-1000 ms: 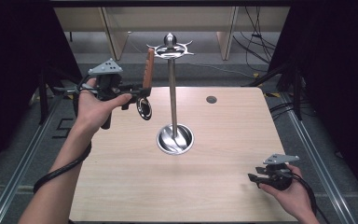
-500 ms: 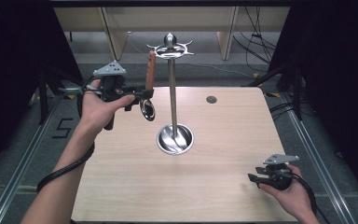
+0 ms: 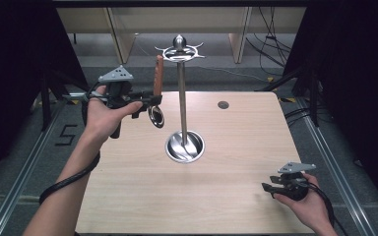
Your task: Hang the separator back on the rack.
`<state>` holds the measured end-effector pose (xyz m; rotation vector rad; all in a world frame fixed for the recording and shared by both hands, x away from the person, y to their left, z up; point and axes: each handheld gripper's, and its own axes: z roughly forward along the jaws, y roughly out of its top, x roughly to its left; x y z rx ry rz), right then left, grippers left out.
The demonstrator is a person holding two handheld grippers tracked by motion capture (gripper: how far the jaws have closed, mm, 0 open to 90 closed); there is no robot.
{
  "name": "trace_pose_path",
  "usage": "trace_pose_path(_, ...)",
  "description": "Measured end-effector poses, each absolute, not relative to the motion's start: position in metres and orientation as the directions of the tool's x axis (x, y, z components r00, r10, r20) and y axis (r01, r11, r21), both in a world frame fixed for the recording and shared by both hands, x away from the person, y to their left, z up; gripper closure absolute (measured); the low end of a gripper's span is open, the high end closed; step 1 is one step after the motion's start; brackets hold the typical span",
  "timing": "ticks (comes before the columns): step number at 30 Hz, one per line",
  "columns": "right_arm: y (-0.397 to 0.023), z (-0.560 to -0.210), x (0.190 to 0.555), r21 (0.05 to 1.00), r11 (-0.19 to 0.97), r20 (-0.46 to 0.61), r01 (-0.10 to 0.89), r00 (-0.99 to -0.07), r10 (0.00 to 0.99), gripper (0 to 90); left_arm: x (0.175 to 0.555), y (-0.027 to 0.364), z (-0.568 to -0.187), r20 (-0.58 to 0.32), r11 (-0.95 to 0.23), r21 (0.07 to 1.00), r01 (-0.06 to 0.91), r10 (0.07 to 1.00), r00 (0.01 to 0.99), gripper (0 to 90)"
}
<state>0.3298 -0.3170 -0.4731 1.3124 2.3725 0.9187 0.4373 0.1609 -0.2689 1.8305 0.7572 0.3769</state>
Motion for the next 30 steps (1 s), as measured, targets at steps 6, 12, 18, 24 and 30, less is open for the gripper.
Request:
trace_pose_path(6, -0.318, -0.471, 0.329, 0.626, 0.402, 0.050, 0.668, -0.549, 0.834, 54.2, 0.434, 0.163, -0.271, -0.095, -0.205, 0.929, 0.307, 0.670, 0.736, 63.7)
trace_pose_path(12, -0.318, -0.472, 0.329, 0.634, 0.402, 0.055, 0.661, -0.556, 0.829, 53.7, 0.425, 0.170, -0.274, -0.063, -0.205, 0.937, 0.284, 0.699, 0.713, 56.0)
trace_pose_path(18, -0.320, -0.471, 0.330, 0.632, 0.423, 0.037, 0.649, -0.571, 0.820, 53.6, 0.407, 0.180, -0.279, -0.030, -0.194, 0.948, 0.251, 0.733, 0.679, 52.2)
trace_pose_path(24, -0.320, -0.470, 0.329, 0.628, 0.421, 0.033, 0.654, -0.564, 0.825, 53.2, 0.385, 0.192, -0.294, 0.013, -0.195, 0.957, 0.213, 0.765, 0.643, 49.4)
trace_pose_path(30, -0.319, -0.470, 0.329, 0.632, 0.418, 0.035, 0.653, -0.562, 0.826, 52.9, 0.359, 0.206, -0.317, 0.017, -0.183, 0.963, 0.199, 0.776, 0.631, 48.4)
